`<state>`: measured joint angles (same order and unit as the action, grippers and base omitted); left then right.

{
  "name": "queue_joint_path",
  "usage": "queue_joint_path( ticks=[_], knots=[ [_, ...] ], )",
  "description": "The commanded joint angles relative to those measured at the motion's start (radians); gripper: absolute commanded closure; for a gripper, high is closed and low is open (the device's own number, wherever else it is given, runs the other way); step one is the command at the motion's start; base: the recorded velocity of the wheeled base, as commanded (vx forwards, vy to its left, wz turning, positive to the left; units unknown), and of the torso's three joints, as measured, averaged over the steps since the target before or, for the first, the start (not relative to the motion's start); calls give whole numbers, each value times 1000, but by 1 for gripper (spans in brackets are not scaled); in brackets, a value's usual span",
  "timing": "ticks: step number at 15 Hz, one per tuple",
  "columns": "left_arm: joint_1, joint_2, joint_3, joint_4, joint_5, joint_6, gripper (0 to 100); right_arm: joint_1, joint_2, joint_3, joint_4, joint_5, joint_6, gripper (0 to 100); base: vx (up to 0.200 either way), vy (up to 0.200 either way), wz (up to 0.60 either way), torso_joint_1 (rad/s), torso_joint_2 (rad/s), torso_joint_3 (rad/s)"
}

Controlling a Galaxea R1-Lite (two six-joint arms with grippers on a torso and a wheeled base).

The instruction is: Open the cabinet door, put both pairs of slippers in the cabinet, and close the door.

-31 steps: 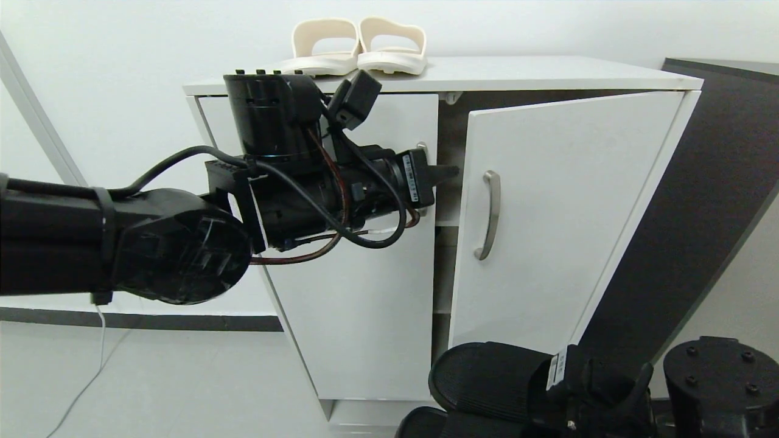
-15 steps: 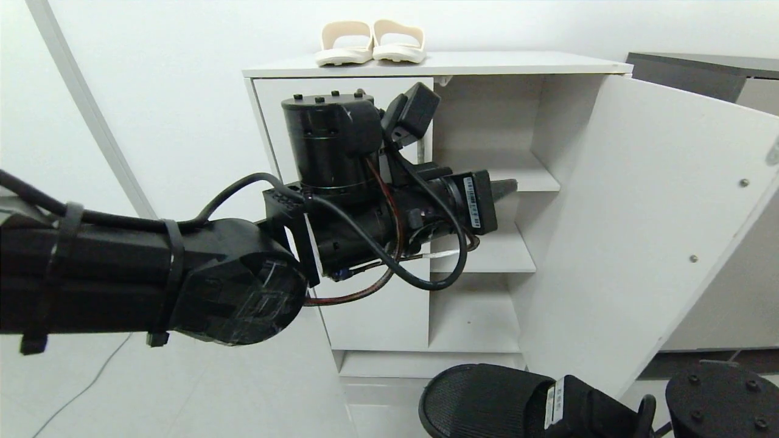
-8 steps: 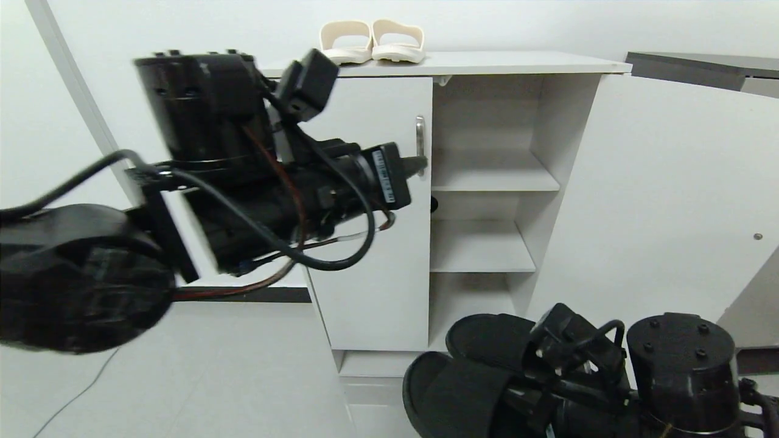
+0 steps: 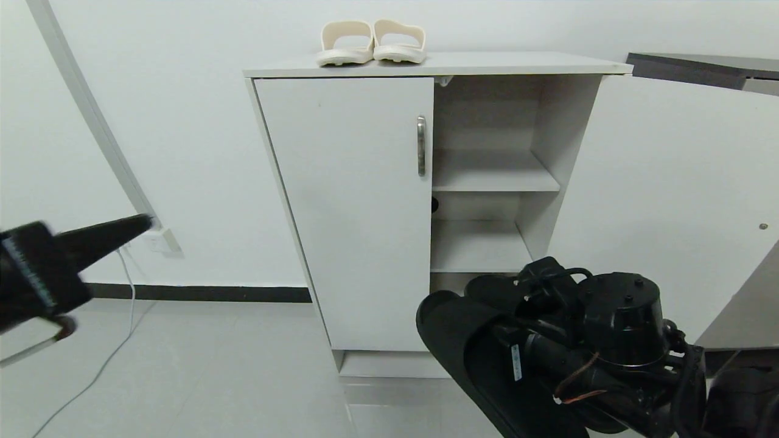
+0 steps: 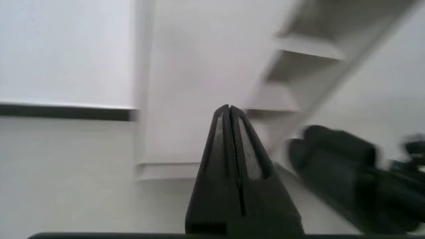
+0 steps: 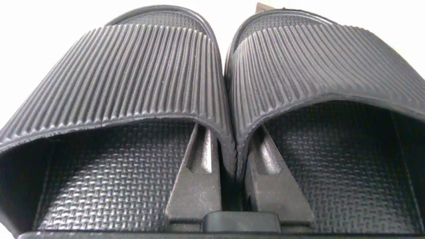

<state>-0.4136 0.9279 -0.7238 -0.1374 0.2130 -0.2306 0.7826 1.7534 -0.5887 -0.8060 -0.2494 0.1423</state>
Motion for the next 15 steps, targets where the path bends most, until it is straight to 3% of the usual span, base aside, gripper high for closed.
queue_joint_path(
  ticks=[1, 4, 7, 11, 15],
  knots=[
    [199, -339, 139, 121, 89, 39, 100, -5, 26, -5, 1, -1, 0, 100, 0, 0, 0, 0, 0, 0],
    [326, -551, 273, 187, 114, 129, 100, -5, 37, -3, -1, -1, 0, 100, 0, 0, 0, 0, 0, 0],
    [380, -724, 442, 187, 115, 197, 100, 0, 40, -2, -1, -1, 0, 100, 0, 0, 0, 0, 0, 0],
    [377, -857, 584, 188, 108, 205, 100, 1, 38, 0, -1, -1, 0, 100, 0, 0, 0, 0, 0, 0],
    [426, -908, 670, 187, 111, 205, 100, 6, 40, 3, -1, -1, 0, 100, 0, 0, 0, 0, 0, 0]
  ],
)
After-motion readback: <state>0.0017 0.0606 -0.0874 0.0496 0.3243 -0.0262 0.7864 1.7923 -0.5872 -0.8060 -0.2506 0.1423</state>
